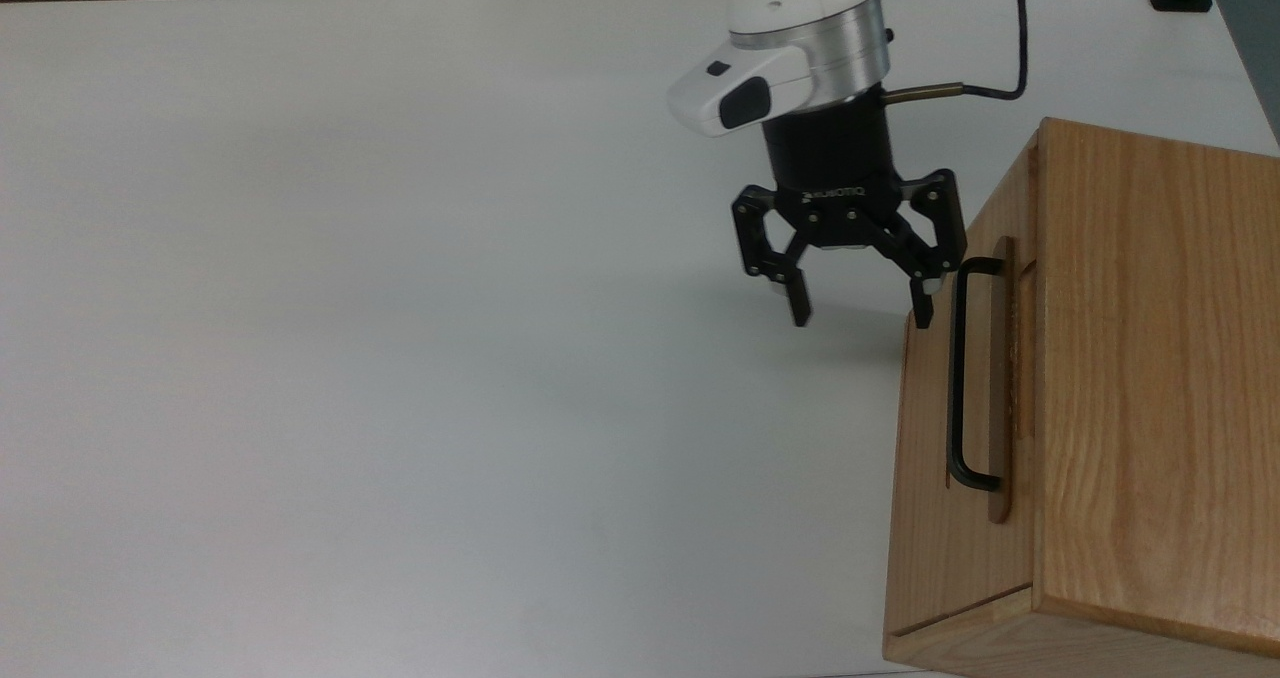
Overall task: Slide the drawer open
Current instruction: 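Move the open gripper toward the black bar handle of the drawer, then lower the gripper and close it on the black drawer handle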
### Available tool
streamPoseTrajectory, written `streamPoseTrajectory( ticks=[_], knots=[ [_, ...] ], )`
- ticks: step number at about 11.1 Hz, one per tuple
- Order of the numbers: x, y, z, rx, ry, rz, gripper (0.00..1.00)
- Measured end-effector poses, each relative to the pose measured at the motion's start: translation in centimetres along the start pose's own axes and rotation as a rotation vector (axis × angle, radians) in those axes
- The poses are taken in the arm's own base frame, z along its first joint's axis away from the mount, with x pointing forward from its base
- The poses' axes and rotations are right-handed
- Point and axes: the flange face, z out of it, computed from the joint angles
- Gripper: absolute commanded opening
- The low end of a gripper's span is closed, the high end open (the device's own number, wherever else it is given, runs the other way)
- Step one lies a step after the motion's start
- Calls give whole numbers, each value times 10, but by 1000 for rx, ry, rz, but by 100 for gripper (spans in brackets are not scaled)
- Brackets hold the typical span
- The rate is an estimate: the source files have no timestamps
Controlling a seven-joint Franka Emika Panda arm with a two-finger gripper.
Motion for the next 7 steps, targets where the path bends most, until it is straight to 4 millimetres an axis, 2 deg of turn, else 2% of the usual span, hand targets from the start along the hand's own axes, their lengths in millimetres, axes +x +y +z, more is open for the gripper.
streamPoseTrajectory(
  ticks=[4,7],
  knots=[
    [-3,-17,1,34,1,35,58],
    [-14,-31,10,59,-3,38,58]
  ],
)
